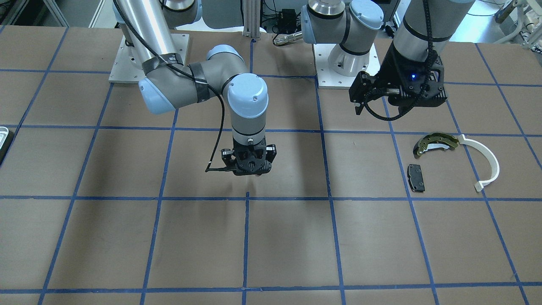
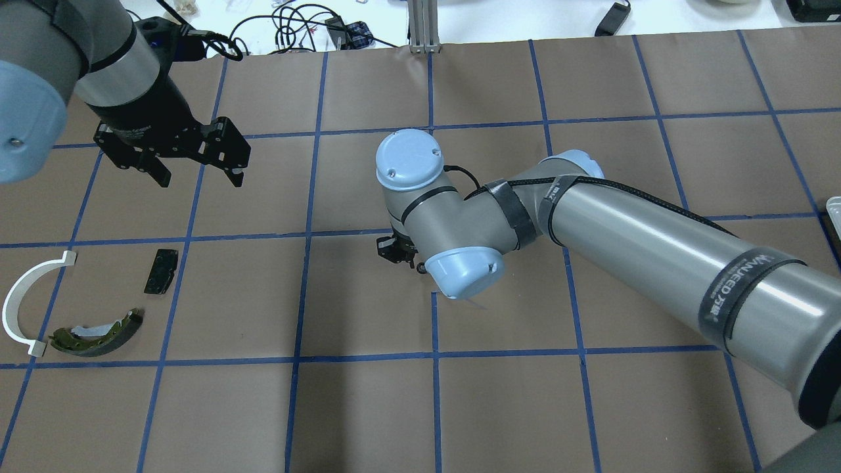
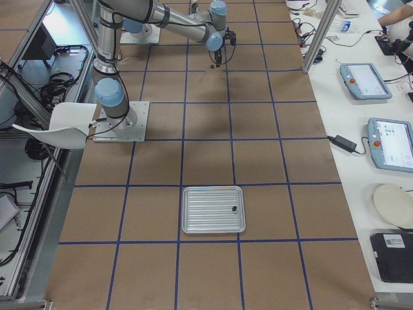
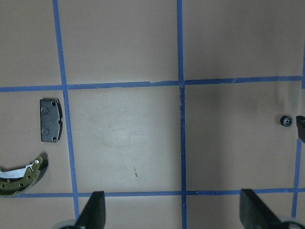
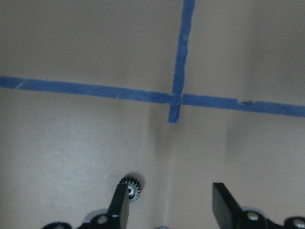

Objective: Place bearing gear from tray to pile

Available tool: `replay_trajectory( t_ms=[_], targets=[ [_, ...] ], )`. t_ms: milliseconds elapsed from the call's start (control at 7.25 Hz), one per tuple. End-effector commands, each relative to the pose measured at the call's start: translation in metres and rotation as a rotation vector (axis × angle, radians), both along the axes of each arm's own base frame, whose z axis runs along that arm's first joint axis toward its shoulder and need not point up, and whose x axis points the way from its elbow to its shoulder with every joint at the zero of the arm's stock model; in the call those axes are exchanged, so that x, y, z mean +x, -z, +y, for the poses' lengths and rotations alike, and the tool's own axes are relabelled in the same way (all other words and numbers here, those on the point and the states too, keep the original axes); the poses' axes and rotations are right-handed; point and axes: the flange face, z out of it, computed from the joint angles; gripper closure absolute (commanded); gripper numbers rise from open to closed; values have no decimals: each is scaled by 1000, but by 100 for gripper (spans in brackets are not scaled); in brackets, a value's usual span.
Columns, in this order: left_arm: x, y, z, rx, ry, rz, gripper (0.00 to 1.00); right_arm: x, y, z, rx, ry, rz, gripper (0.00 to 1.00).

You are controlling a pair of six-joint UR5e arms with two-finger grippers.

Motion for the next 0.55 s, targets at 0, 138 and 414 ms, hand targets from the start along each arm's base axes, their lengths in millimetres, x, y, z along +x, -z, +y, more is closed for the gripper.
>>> replay_trajectory(
  t_ms=[0,138,414],
  targets=[
    [3,9,-8,15,-21,7,0,-125,-61,-39,13,-25,11,0],
    [-7,24,-8,38,-43,63,0,-197,-88,-44,25,-15,29,0],
    [-28,59,-20,-4,-128,78,0,-351,-97,-56,44,101,54,0]
  ],
)
